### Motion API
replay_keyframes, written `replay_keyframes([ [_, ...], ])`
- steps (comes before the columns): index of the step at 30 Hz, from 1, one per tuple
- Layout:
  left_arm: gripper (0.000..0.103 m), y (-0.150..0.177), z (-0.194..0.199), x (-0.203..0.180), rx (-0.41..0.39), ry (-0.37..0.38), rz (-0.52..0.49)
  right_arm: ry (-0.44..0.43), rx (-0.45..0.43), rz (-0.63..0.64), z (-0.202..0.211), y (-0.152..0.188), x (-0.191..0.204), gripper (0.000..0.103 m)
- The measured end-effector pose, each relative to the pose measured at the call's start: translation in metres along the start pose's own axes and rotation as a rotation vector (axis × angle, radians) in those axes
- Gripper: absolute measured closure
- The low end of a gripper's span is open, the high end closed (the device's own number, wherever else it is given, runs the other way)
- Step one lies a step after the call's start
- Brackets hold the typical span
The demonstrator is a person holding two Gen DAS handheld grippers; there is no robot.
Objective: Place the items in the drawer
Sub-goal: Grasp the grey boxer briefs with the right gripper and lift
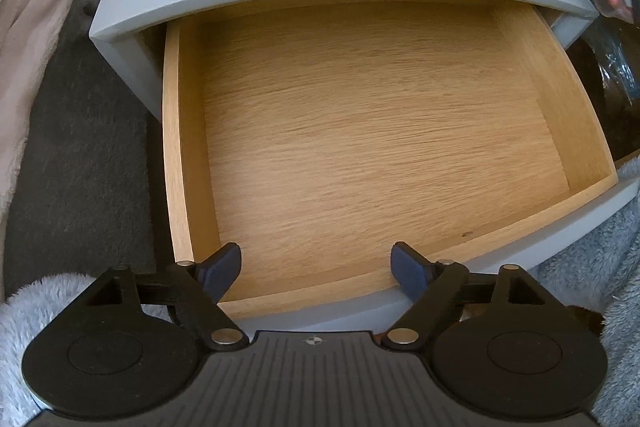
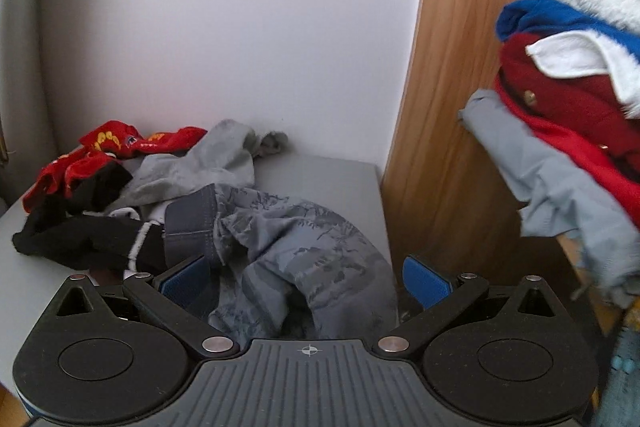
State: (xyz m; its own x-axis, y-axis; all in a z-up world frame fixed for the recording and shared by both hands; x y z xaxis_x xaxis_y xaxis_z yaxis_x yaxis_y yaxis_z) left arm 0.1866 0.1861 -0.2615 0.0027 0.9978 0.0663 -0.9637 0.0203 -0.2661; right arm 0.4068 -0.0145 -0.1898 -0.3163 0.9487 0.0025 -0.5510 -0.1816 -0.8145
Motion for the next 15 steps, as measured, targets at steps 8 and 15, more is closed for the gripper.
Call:
replay_keyframes([
  [8,0.015,0.002,-0.002,0.0,0.0,0.005,0.009,-0.02,0.075,-0.056,-0.026,0.018,-0.006,0.0],
  [15,0.015,0.002,-0.004,0.002,0.0,0.017,0.016,-0.021,0.075,-0.061,-0.03,0.024,-0.005,0.002],
])
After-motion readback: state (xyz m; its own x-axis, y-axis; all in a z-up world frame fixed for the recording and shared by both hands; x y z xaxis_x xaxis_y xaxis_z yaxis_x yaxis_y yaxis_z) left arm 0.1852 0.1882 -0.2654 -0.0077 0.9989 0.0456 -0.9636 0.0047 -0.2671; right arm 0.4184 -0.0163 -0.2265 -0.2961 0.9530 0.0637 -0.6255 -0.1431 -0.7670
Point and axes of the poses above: each gripper's, at about its wrist camera, not at the fingertips, and z roughly against the way its jaws point, x to its left, y to its underside, the point moved 8 cm from there along -z, roughly the way its jaws point, and after that the axes turned 7 degrees about -y, right-handed, at the moved point
